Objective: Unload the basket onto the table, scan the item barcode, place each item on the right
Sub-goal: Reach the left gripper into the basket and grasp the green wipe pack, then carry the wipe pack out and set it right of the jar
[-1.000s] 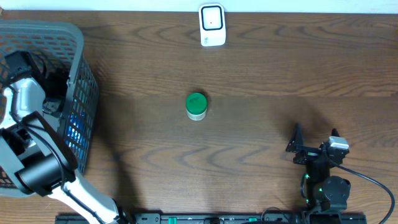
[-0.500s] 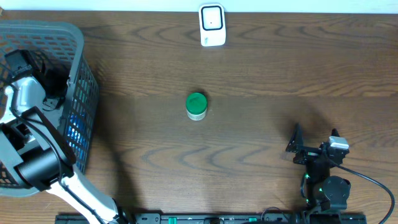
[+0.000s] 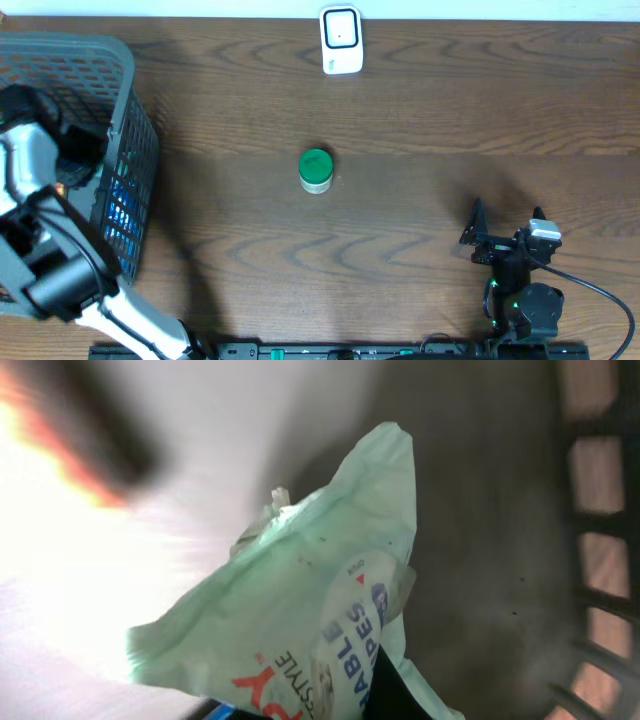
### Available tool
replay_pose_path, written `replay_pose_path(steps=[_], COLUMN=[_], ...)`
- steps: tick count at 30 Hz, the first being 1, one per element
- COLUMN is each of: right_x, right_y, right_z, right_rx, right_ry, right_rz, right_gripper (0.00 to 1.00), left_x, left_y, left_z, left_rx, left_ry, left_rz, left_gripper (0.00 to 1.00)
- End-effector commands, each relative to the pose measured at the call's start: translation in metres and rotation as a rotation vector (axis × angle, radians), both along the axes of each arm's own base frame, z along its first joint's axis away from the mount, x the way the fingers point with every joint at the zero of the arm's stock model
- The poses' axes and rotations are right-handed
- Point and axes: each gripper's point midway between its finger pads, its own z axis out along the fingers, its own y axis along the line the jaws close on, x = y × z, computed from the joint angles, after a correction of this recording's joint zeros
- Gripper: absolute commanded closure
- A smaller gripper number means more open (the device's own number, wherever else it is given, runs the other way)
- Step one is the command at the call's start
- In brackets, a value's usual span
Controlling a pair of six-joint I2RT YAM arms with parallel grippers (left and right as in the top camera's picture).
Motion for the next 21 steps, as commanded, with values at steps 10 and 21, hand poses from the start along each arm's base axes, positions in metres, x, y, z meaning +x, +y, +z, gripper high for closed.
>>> replay_pose_path(steps=[10,21], right_x=[0.0,0.0], right_y=[0.0,0.0], right_z=[0.0,0.0], right_rx=[0.01,0.01], right_ry=[-0.001,-0.001], right_rz=[-0.004,-0.004], right_gripper=[0.01,0.01], left_x=[-0.051,-0.015], left_y=[-0.081,-0.387], left_z=[0.308,0.269], left_rx=[0.297,0.035], left_ry=[-0.73,-0.74], left_rz=[-0.102,-0.96], left_gripper=[0.92,0.92])
